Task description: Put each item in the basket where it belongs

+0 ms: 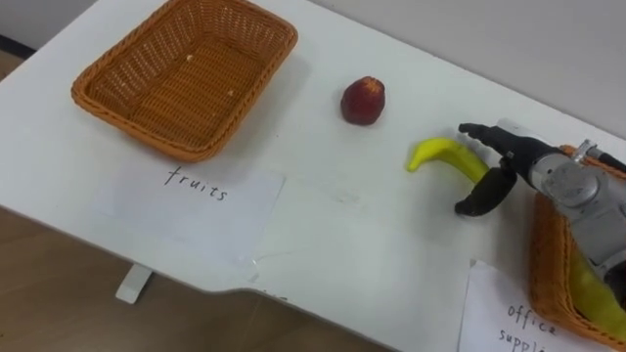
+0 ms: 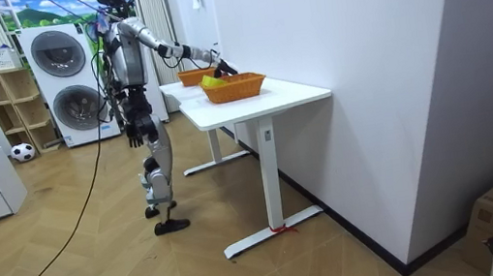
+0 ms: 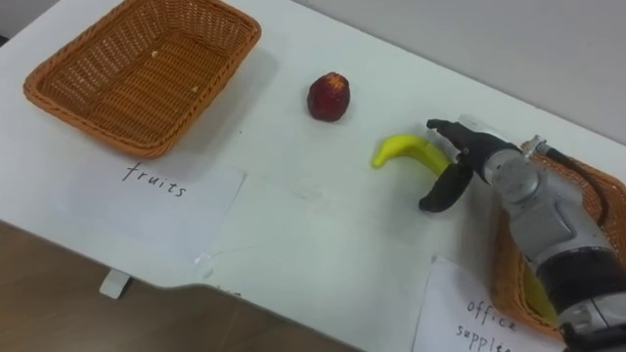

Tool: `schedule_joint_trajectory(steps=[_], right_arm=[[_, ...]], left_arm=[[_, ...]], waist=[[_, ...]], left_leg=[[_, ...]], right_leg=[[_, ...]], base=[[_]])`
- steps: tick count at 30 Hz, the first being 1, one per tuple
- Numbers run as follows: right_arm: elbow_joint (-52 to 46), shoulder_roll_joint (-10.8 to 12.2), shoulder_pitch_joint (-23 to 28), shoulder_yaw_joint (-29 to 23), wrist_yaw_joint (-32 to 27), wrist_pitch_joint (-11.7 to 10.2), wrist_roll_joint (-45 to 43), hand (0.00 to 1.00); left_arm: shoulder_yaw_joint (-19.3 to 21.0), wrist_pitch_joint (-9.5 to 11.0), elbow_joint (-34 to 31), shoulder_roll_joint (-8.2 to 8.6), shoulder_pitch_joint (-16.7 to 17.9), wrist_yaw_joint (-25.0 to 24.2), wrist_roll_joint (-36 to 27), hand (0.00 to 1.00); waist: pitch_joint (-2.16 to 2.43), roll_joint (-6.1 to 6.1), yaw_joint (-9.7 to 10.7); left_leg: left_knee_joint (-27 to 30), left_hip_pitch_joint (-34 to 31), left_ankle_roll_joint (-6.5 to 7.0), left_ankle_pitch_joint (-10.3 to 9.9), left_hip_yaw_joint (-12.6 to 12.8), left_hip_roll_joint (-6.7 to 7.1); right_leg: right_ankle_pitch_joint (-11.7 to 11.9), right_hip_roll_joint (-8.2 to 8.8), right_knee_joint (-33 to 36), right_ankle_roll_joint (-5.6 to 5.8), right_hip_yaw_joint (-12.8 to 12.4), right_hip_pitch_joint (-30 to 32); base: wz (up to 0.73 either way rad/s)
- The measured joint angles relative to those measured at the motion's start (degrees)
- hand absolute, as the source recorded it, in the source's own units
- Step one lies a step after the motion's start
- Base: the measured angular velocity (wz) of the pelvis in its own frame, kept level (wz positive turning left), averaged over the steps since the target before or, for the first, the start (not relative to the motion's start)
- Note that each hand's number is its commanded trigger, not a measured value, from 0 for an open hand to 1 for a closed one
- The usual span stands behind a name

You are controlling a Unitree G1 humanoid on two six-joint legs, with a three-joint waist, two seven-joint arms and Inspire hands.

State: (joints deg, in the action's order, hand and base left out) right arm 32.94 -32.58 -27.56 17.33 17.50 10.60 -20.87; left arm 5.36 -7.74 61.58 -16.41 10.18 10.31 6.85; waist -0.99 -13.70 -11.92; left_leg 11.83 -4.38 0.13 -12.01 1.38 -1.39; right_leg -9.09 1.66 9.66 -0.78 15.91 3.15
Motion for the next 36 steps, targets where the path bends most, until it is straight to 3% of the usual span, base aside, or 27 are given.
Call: schedule_joint_trajectory(steps=[8,12,17,33,34,35,36], right_arm=[[-0.03,0.0,0.0,0.06,-0.01,-0.14,0.1,0.0],[-0.38,-0.02,-0.34,0.53,-0.01,-0.26,0.62,0.0],[-0.36,-0.71,-1.17,1.86,-0.04,-0.6,0.67,0.0],[-0.44,-1.43,-1.3,3.52,2.69,-0.53,0.87,0.0],[-0.44,-1.48,-1.3,3.53,3.24,-0.51,0.78,0.07],[-0.43,-1.53,-1.3,3.53,3.73,-0.46,0.69,0.54],[-0.43,-1.57,-1.3,3.53,4.28,-0.38,0.66,0.91]], left_arm=[[0.0,0.68,-0.01,-0.01,-1.11,0.08,0.08,0.0],[-0.14,0.7,-0.27,-0.02,-2.41,0.28,0.06,0.0],[-2.29,0.82,-0.35,-0.32,-3.55,0.94,-0.01,0.0],[-3.6,1.04,-0.39,-0.91,-4.03,1.51,0.21,0.0],[-3.61,0.98,-0.39,-0.91,-4.02,1.51,0.37,0.0],[-3.6,0.81,-0.4,-0.92,-4.02,1.51,0.5,0.0],[-3.59,0.63,-0.4,-0.95,-4.0,1.51,0.61,0.0]], waist=[[-0.29,0.4,-1.63],[-0.16,0.28,-2.6],[-0.13,0.24,-2.62],[-0.12,0.23,-2.66],[-0.13,0.24,-2.68],[-0.14,0.25,-2.68],[-0.14,0.26,-2.68]], left_leg=[[0.03,-0.07,0.0,0.0,-0.04,-0.01],[0.06,-0.71,-0.02,0.02,-0.05,-0.04],[0.82,-1.58,-0.06,0.04,-0.53,-0.02],[1.06,-1.95,-0.06,0.03,-0.8,-0.2],[1.14,-1.97,-0.06,0.03,-0.83,-0.18],[1.22,-1.98,-0.06,0.03,-0.85,-0.17],[1.27,-2.0,-0.06,0.03,-0.88,-0.16]], right_leg=[[0.01,-0.07,0.06,-0.02,-0.05,0.06],[0.07,-0.14,0.1,-0.11,0.02,0.76],[0.1,-0.09,0.02,-0.17,0.54,1.01],[0.33,-0.16,0.03,-0.4,1.66,0.93],[0.34,-0.14,0.04,-0.4,1.71,0.92],[0.35,-0.12,0.04,-0.4,1.74,0.91],[0.37,-0.12,0.04,-0.4,1.75,0.9]], base=[[0.0],[0.0],[0.04],[0.01],[0.0],[0.0],[0.0]])
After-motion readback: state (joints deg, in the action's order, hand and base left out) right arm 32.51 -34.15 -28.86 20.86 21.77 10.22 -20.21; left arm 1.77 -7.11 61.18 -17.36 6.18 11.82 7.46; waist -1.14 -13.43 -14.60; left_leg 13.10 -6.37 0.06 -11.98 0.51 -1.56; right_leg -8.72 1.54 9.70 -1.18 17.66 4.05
